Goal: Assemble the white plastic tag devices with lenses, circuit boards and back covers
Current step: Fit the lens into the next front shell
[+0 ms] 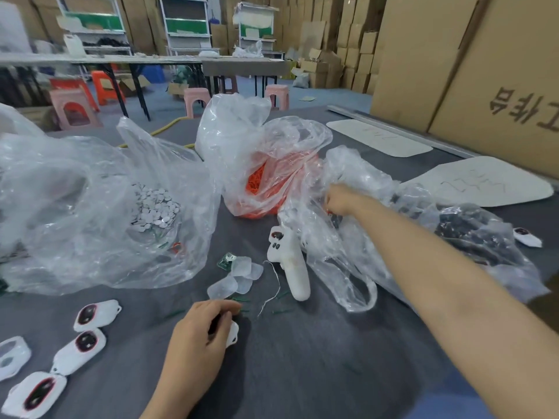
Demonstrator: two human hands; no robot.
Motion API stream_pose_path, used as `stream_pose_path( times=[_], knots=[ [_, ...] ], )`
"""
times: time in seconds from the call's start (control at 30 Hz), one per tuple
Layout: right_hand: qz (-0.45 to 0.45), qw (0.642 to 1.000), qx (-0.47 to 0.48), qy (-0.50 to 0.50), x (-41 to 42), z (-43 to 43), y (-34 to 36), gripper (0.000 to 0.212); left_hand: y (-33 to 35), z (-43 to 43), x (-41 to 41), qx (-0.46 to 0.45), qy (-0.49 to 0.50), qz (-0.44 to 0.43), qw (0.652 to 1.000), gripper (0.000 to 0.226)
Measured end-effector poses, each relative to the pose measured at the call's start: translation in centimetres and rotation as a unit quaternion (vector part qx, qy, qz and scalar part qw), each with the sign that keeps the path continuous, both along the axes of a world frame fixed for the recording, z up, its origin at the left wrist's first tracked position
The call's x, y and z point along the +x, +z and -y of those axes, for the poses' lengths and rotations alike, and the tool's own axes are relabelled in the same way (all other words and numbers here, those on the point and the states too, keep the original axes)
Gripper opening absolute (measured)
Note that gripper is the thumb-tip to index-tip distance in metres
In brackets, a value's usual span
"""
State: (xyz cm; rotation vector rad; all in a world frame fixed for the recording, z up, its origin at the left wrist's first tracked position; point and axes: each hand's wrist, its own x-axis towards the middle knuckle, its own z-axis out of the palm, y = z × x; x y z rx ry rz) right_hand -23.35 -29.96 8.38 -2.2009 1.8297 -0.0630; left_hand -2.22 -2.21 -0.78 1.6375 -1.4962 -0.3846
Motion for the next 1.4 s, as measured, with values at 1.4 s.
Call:
stream_pose_path(
  times=[1.4],
  knots=[
    [0.699,0.683,0.214,0.008,9.1,-19.0,0.7,0.027,1.1,-0.7,2.3,-0.064,0.117,-0.061,0.989,0.026]
  ],
)
